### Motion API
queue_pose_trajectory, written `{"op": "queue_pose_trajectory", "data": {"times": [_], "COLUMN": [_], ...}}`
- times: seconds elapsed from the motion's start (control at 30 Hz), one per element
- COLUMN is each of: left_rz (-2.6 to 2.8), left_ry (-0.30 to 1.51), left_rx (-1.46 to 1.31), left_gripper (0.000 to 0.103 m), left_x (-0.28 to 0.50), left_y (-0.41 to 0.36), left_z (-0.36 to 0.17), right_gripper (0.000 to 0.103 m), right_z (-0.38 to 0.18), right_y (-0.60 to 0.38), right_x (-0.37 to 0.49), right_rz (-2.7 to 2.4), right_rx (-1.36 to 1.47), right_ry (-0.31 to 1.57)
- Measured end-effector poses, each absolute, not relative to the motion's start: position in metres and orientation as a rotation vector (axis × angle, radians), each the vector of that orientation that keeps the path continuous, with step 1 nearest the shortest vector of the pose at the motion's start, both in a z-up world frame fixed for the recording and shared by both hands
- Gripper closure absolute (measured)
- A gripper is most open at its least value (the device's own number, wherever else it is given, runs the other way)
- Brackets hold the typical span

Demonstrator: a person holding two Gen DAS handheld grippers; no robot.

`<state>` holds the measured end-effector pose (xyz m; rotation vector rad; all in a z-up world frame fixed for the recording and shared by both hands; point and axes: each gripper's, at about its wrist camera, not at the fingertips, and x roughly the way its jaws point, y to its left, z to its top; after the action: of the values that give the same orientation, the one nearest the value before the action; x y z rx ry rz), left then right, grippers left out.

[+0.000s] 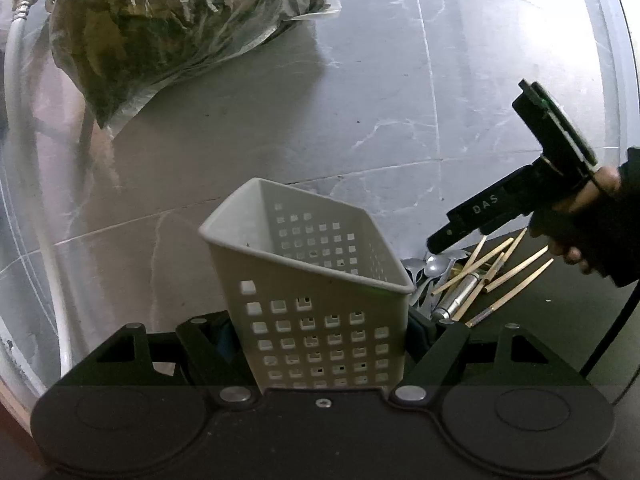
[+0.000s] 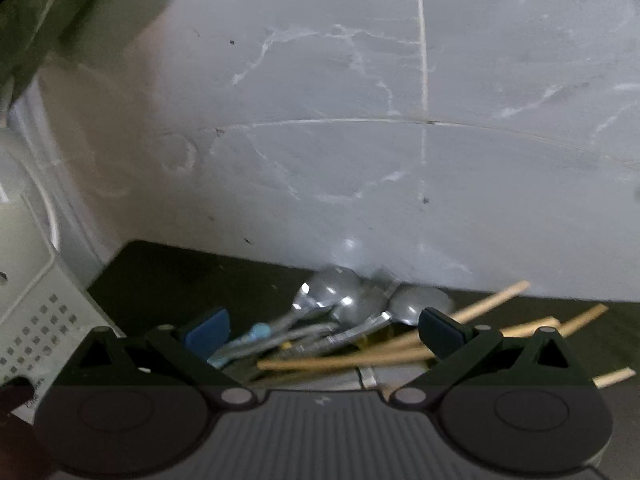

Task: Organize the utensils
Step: 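Lower the right gripper onto the spoons and forks and close on them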

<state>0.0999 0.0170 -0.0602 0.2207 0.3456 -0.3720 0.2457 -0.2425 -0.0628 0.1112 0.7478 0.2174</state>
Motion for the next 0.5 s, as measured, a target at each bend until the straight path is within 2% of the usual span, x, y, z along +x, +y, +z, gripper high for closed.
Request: {"op": "queue_pose_trajectory", "data": {"times": [0.1,0.5], "left_rz": [-0.363,-0.347], "left_ry": [0.344,0.342], "left_rx": [0.22,0.214], "left_gripper": [0.025,0.025], "left_x": [0.1,0.098], "left_y": [0.015,0.014], "left_z": [-0.061,-0.062], "right_gripper": [0.001,0.019], "right_z": [-0.068,-0.087], "right_y": [-0.246,-0.254], "right_x": [0.259,0.293], "right_rz": [0.267,0.349], "right_rx": [0.137,0.253], "right_ry": [0.746,0.803]}}
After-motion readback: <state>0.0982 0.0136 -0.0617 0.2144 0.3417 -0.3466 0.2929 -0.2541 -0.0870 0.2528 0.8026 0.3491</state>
